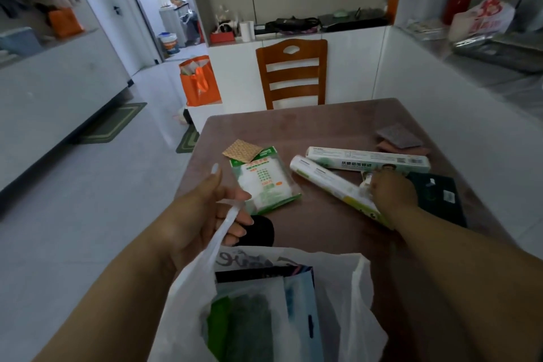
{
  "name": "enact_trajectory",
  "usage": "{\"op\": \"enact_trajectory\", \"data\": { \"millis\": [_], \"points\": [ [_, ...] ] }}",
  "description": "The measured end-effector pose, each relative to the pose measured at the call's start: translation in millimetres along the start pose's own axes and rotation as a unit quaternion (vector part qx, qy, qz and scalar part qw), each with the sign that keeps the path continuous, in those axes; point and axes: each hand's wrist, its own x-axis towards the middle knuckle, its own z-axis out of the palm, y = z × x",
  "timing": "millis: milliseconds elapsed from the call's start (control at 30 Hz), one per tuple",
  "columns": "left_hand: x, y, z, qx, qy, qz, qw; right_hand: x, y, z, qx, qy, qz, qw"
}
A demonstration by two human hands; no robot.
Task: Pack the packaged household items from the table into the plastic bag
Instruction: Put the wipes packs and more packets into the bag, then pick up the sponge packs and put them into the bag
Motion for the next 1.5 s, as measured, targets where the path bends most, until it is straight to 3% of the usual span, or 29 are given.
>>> {"op": "enact_trajectory", "data": {
  "millis": [133, 233, 367, 500, 600, 667, 733, 800, 867, 967, 1033, 1100, 1200, 1233, 1367, 1500],
  "points": [
    [-4, 2, -1, -0.02, 0.031, 0.014, 0.999, 0, -27, -48, 0.064, 0.098, -0.028, 0.993],
    [-10, 4, -8, -0.016, 0.071, 0.037, 0.997, -21, -61, -96, 0.135, 0.16, -0.109, 0.972],
    [-24, 4, -23, 0.013, 0.119, 0.053, 0.991, -83, -106, -147, 0.241, 0.145, -0.212, 0.936],
    [-41, 5, -37, 0.017, 0.133, 0.052, 0.99, -138, -137, -149, 0.268, -0.047, -0.246, 0.93],
    [-52, 4, -46, 0.012, 0.115, 0.068, 0.991, -176, -146, -129, 0.203, -0.076, -0.282, 0.935],
    [-59, 4, -48, 0.009, 0.098, 0.079, 0.992, -201, -146, -112, 0.119, -0.103, -0.351, 0.923],
    [-64, 3, -48, 0.013, 0.083, 0.086, 0.993, -225, -147, -86, -0.04, -0.219, -0.425, 0.878],
    [-67, 3, -47, 0.027, 0.066, 0.087, 0.994, -243, -144, -62, -0.128, -0.393, -0.417, 0.809],
    [-70, 2, -46, 0.044, 0.052, 0.089, 0.994, -246, -139, -52, -0.161, -0.464, -0.391, 0.778],
    [-70, 6, -48, 0.107, 0.058, 0.071, 0.99, -232, -133, -57, -0.121, -0.446, -0.38, 0.801],
    [-68, 15, -49, 0.213, 0.079, 0.046, 0.973, -218, -132, -70, -0.044, -0.414, -0.375, 0.828],
    [-64, 34, -46, 0.347, 0.123, 0.047, 0.929, -200, -129, -86, 0.073, -0.372, -0.333, 0.863],
    [-50, 69, -26, 0.468, 0.177, 0.146, 0.853, -161, -120, -101, 0.257, -0.307, -0.23, 0.887],
    [-42, 80, -16, 0.464, 0.174, 0.161, 0.853, -146, -116, -102, 0.289, -0.288, -0.196, 0.891],
    [12, 105, 35, 0.306, 0.09, 0.1, 0.942, -88, -106, -83, 0.313, -0.218, -0.093, 0.92],
    [95, 94, 58, 0.212, 0.107, -0.014, 0.971, -34, -116, -37, 0.305, -0.218, -0.03, 0.927]
  ]
}}
